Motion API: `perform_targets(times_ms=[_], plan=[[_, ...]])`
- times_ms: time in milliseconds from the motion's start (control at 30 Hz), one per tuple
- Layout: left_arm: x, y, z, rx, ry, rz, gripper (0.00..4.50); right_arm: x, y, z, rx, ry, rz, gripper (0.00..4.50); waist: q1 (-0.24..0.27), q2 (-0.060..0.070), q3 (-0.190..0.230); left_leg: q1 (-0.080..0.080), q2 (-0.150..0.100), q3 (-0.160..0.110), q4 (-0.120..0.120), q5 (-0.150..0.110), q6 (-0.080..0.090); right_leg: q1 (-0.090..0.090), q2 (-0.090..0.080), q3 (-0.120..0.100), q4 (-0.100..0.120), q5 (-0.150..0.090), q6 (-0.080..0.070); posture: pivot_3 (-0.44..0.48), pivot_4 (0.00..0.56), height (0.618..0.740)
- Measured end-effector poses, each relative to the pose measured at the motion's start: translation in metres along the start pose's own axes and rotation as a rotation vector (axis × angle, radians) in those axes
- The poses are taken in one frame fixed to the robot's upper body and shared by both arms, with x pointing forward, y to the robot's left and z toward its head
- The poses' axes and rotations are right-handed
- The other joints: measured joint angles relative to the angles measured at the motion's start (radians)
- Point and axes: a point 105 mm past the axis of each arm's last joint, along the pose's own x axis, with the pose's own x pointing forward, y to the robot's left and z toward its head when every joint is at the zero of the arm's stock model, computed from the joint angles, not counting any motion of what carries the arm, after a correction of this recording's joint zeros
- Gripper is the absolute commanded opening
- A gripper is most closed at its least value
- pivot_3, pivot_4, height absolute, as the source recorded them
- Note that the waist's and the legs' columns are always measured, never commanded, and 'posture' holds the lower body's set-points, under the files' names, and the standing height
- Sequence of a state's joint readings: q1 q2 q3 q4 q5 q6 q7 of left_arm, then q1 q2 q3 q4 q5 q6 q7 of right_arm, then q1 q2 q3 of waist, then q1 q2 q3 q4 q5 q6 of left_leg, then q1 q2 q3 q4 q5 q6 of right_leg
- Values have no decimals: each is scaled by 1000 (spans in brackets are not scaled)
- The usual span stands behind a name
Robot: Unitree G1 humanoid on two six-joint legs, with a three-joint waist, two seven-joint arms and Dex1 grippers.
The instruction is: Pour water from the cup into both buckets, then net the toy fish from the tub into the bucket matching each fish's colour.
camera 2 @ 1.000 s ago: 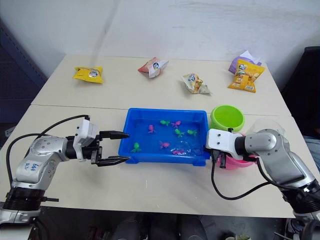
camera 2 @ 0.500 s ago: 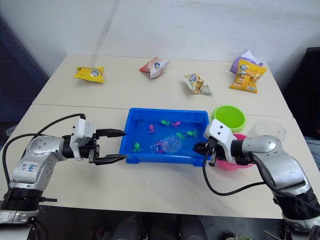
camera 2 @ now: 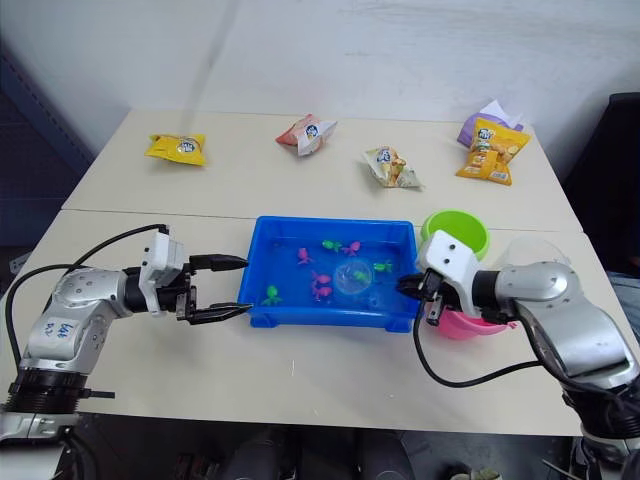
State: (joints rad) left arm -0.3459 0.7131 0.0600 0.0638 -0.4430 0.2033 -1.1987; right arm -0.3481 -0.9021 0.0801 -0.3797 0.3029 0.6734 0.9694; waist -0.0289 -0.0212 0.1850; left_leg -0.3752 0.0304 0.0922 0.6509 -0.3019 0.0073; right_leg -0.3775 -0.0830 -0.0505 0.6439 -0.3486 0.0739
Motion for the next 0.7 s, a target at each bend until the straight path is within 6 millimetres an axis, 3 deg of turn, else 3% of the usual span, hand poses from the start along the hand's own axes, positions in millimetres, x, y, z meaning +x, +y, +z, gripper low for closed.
perform_targets(times_ms=[400,700], plan=[[-6,2,-6,23,38,-1,4421,19,-2,-10,-76,122,38,0,-1,0,0,0,0,0,0,0,0,0,0,0,0,0,0,0,150,738],[-7,3,-7,27,41,16,4421,50,1,5,-46,62,87,0,0,0,0,-1,0,0,0,0,0,-1,0,0,1,0,0,0,150,738]])
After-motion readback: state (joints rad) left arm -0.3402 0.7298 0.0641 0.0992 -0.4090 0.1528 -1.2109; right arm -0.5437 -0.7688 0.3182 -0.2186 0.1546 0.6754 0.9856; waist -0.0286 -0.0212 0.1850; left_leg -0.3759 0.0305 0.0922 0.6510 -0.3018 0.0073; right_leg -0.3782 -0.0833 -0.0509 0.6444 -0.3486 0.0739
